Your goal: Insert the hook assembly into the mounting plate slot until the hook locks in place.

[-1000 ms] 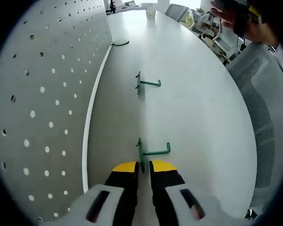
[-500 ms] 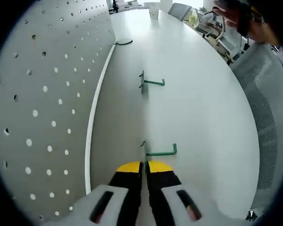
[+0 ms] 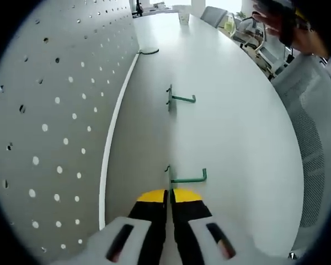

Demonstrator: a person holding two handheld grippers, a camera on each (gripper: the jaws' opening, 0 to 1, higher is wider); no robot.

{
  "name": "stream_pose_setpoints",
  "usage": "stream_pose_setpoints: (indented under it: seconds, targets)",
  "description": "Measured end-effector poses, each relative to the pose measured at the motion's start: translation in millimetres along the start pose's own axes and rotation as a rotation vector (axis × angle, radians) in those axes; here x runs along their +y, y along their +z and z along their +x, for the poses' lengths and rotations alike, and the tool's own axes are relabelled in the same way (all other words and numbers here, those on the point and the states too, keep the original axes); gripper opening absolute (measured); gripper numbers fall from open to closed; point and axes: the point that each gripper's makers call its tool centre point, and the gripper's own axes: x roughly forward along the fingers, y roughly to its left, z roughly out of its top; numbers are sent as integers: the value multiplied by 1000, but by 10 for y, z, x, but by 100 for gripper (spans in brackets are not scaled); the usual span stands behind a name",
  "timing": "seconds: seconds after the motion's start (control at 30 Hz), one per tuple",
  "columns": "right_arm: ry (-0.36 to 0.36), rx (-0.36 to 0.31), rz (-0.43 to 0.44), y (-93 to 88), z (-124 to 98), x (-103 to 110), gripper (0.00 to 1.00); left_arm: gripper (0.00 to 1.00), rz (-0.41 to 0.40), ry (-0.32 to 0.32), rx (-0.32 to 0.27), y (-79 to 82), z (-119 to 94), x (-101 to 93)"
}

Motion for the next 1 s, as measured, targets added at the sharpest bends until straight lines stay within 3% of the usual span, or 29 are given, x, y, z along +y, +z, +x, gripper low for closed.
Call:
stream_pose_setpoints:
  seconds: [0.33,0.4,0.6,0.67,1.0]
  targets:
    - [3,1,5,-3,6,9,54,2,-22,28,-53,20,-62,-10]
    - [3,0,5,1,8,10,54,2,-63,11,-79,49,-81,-37]
    - [2,-2,7,10,9,12,54,2,-57,35,-112,120,-150,-30]
    - [3,-3,8,16,8,17,54,2,-75,45,-149,175,-187,-24]
    - [4,-7,24,30,14,5,53,2,-99,71,-185,203,-275,-36]
